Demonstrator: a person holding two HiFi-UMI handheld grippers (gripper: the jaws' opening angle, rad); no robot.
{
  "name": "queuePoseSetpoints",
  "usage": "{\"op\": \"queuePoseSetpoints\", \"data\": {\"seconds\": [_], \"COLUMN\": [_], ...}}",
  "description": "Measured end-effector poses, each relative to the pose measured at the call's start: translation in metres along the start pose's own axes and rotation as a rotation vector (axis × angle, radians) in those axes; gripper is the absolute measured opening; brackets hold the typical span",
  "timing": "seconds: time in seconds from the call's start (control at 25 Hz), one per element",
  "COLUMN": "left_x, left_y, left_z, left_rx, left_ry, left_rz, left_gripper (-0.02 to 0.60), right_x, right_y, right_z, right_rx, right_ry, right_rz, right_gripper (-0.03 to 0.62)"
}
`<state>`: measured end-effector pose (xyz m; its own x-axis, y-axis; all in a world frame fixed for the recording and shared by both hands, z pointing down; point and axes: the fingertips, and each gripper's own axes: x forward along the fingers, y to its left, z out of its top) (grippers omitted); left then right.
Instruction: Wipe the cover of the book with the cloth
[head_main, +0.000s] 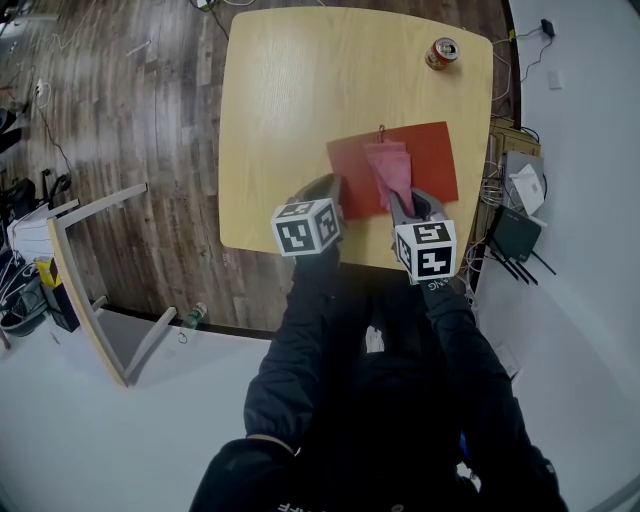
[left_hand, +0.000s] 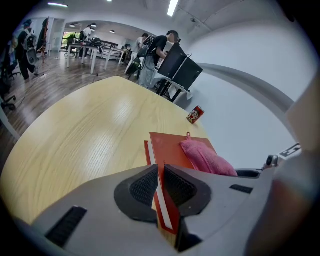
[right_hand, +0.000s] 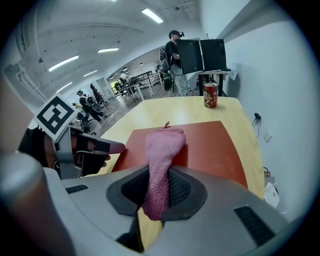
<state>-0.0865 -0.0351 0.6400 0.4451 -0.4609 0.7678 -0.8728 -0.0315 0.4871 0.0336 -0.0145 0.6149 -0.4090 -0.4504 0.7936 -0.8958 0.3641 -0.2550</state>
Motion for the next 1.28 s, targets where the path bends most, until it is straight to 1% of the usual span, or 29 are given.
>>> {"op": "queuePoseSetpoints", "data": {"seconds": [0.24,0.4,0.52,0.64,0.84,1.04,1.16,1.28], "left_x": [0.001,0.000,0.000,-0.001,0.000,0.000,0.001,0.000], "left_y": [-0.001,0.000,0.000,0.000,-0.001,-0.001,-0.001,-0.001], "left_z": [-0.002,-0.001,-0.002,-0.002,-0.002,-0.001,-0.001,-0.002], "left_rx": [0.002,0.001,0.004,0.001,0.000,0.002,0.004,0.006], "left_ry": [-0.005,-0.008,-0.010,-0.012,-0.015,-0.018,-0.019,-0.018], "left_rz": [0.010,0.017,0.020,0.023,0.022,0.025,0.027,0.029], "left_gripper": [0.063,0.063,0.063,0.063,0.063,0.063,0.063,0.063], "right_x": [-0.012,-0.023,-0.036,-0.042,-0.028,-0.007,0.003,0.006], "right_y": [-0.002,0.001,0.003,0.002,-0.013,-0.030,-0.039,-0.044], "right_z": [-0.019,-0.024,-0.010,0.015,0.050,0.059,0.050,0.034], "right_rx": [0.008,0.003,-0.018,-0.044,-0.075,-0.081,-0.077,-0.047], "right_ry": [0.009,0.008,-0.039,-0.096,-0.143,-0.129,-0.094,-0.056], "right_rz": [-0.002,0.007,0.019,0.023,0.003,-0.026,-0.036,-0.040], "right_gripper": [0.078,0.078,0.078,0.078,0.078,0.078,0.078,0.078]}}
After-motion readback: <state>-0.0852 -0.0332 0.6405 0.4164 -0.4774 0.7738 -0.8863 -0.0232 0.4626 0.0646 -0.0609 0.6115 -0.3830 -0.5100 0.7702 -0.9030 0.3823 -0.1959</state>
